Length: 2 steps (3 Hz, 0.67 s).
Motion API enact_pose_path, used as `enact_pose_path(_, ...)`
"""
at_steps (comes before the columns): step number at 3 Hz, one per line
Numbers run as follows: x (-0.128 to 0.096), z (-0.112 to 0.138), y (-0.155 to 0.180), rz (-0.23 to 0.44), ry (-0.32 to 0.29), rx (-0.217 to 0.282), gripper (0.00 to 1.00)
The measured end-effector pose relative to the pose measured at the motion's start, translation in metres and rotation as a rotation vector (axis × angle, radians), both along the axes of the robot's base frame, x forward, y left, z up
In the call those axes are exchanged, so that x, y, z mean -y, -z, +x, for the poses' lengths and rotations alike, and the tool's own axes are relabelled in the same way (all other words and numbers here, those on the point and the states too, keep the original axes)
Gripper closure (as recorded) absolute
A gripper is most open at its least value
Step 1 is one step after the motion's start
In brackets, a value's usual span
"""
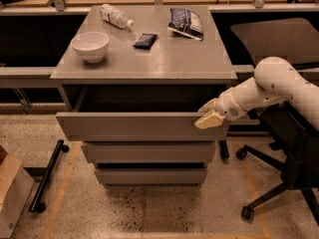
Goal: Open top drawer
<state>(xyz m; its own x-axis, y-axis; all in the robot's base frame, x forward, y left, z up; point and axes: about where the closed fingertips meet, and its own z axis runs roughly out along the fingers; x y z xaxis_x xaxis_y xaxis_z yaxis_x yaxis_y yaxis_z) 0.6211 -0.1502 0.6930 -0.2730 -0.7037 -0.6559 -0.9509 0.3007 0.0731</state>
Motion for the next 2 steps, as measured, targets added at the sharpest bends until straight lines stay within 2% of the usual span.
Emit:
enact_pose_path(1, 0.0, -0.0001, -0.0025, 0.0, 0.0, 0.0, 0.69)
enact_pose_path(2, -0.0026, -0.0002, -0.0006, 0.001, -0.005, -0.003, 0.45)
